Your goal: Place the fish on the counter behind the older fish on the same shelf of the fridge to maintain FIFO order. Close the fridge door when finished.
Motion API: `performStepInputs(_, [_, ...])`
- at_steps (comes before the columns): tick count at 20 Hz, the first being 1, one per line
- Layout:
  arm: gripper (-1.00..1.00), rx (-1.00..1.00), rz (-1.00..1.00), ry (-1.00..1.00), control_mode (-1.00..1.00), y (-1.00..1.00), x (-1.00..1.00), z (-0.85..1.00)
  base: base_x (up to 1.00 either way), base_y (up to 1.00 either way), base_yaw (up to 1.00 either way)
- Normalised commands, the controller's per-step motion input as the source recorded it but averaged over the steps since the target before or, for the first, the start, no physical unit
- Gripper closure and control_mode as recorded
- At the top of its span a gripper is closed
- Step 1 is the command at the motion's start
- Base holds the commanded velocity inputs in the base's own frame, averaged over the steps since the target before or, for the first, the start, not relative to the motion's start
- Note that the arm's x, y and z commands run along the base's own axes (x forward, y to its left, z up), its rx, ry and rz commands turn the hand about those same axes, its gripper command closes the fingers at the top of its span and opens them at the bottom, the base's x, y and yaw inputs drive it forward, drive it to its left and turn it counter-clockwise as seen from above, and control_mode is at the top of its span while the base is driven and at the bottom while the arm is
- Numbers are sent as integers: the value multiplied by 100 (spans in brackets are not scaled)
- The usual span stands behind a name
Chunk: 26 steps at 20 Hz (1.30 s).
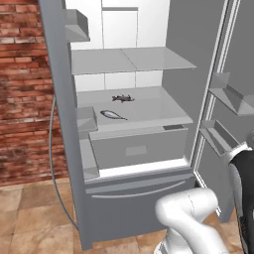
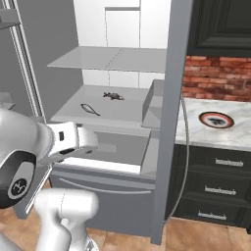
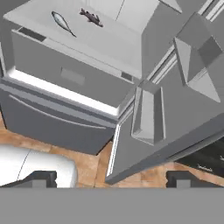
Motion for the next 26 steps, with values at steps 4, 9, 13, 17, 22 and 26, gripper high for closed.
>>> performStepInputs(4, [-100, 42, -23, -34, -100, -86, -90, -6, 0, 0, 0])
performStepInputs(9, [-100, 50, -18, -19, -100, -90, -81, -12, 0, 0, 0])
performStepInputs(13, [-100, 38, -14, -17, -100, -83, 5, 0, 0, 0, 0])
performStepInputs(17, [-100, 22, 0, -24, -100, -77, 16, 1, 0, 0, 0])
performStepInputs(22, [-100, 24, -1, -16, -100, -22, 13, -56, 0, 0, 0])
performStepInputs(26, [-100, 26, 0, 2, -100, -16, 41, -83, 0, 0, 0])
